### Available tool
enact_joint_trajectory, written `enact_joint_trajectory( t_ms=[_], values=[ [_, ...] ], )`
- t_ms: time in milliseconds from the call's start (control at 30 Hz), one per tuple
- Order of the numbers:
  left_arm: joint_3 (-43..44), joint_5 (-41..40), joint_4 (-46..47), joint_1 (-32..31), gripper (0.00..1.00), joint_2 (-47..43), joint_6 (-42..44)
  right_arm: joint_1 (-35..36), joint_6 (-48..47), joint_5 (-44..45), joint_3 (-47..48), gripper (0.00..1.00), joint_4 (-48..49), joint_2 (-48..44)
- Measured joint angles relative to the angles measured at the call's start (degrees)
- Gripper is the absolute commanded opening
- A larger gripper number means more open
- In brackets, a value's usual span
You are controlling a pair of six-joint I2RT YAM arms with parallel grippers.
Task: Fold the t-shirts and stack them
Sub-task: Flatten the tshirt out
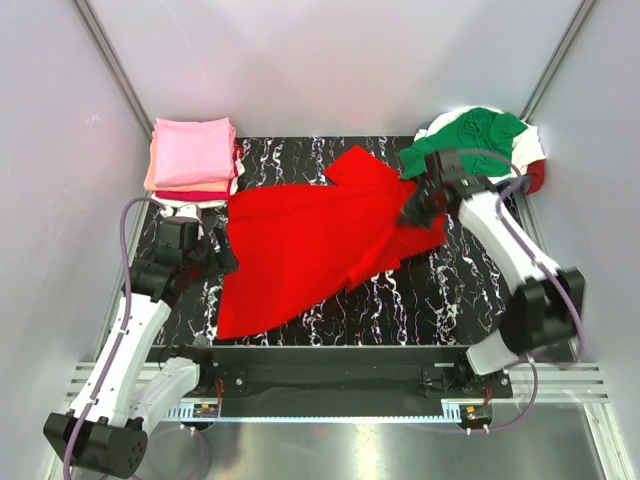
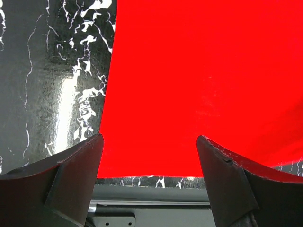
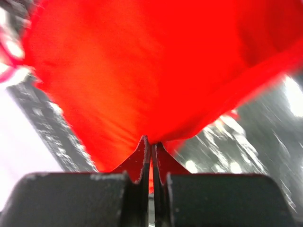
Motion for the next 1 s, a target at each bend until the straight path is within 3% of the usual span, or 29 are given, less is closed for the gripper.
enact_joint_trajectory(
  t_ms=[67, 100, 200, 300, 400, 700, 1000],
  values=[
    [-0.79, 0.63, 0.81, 0.44, 0.86, 0.00, 0.13, 0.35, -0.37, -1.31, 10.05, 0.19, 0.83, 8.02],
    [-1.20, 1.27, 1.18, 0.66, 0.86, 0.00, 0.15, 0.39, -0.55, -2.19, 16.00, 0.50, 0.00, 13.25],
    [-1.86, 2.75, 1.70, 1.05, 0.86, 0.02, 0.39, 0.63, -2.43, -4.11, 31.19, 0.73, -0.61, 27.91],
    [-1.88, 3.78, 2.25, 1.09, 0.86, 0.02, 0.57, 0.76, -4.83, -4.26, 41.13, 0.74, -4.22, 37.92],
    [-2.14, 4.44, 3.32, 1.09, 0.86, -0.11, 0.66, 0.87, -6.25, -2.84, 41.11, 0.72, -7.32, 39.47],
    [-3.61, 4.87, 4.57, 1.36, 0.86, -0.42, 0.81, 2.23, -7.43, 0.04, 16.57, 0.53, -2.78, 22.91],
    [-3.76, 4.96, 4.79, 1.36, 0.86, -0.42, 0.94, 2.49, -9.11, 0.76, 10.99, 0.42, 2.10, 28.11]
  ],
)
